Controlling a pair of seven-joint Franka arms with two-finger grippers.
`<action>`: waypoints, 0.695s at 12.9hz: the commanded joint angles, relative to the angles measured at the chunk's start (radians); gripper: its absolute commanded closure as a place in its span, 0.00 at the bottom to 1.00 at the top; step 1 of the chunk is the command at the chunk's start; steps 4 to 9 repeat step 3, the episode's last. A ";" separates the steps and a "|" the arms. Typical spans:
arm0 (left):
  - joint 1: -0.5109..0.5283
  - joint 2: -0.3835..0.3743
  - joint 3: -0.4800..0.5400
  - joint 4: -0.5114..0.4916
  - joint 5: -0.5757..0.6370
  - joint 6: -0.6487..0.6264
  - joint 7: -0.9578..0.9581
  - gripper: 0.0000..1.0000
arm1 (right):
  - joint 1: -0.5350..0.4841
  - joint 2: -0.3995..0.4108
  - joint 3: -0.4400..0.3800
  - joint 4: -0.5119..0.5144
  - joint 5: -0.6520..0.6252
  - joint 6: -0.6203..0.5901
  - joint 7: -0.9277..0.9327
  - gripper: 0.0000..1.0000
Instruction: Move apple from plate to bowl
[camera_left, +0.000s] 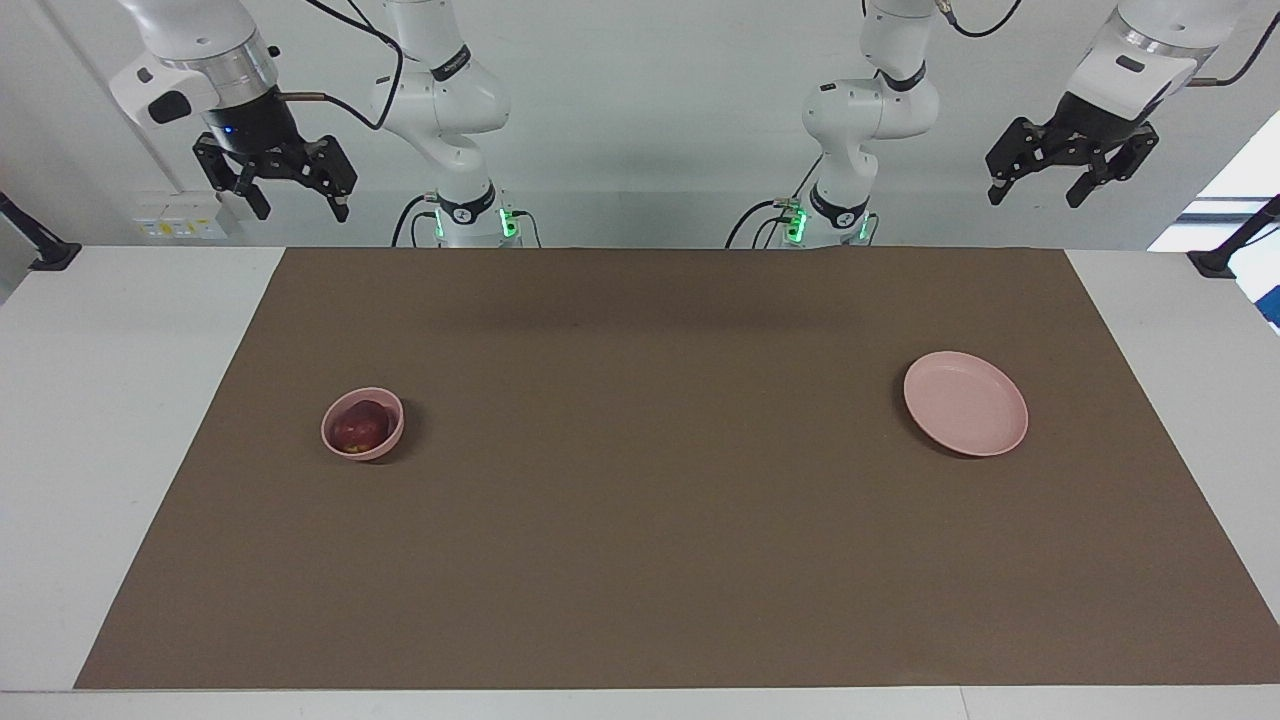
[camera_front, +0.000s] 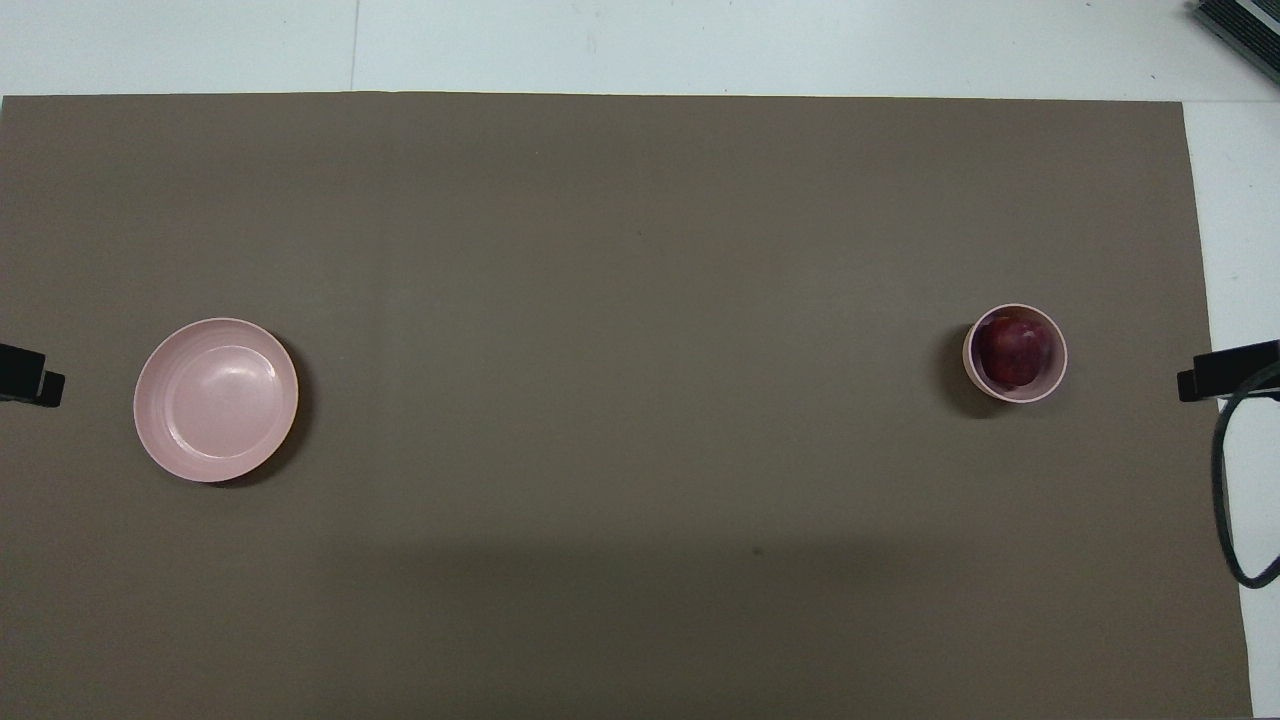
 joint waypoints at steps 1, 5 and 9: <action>0.003 -0.022 0.005 -0.024 -0.006 0.006 0.010 0.00 | -0.003 -0.026 0.005 -0.029 -0.021 0.008 -0.019 0.00; 0.003 -0.022 0.005 -0.025 -0.006 0.006 0.010 0.00 | -0.003 -0.026 0.005 -0.029 -0.021 0.007 -0.019 0.00; 0.003 -0.022 0.005 -0.025 -0.006 0.006 0.010 0.00 | -0.003 -0.026 0.005 -0.029 -0.021 0.007 -0.019 0.00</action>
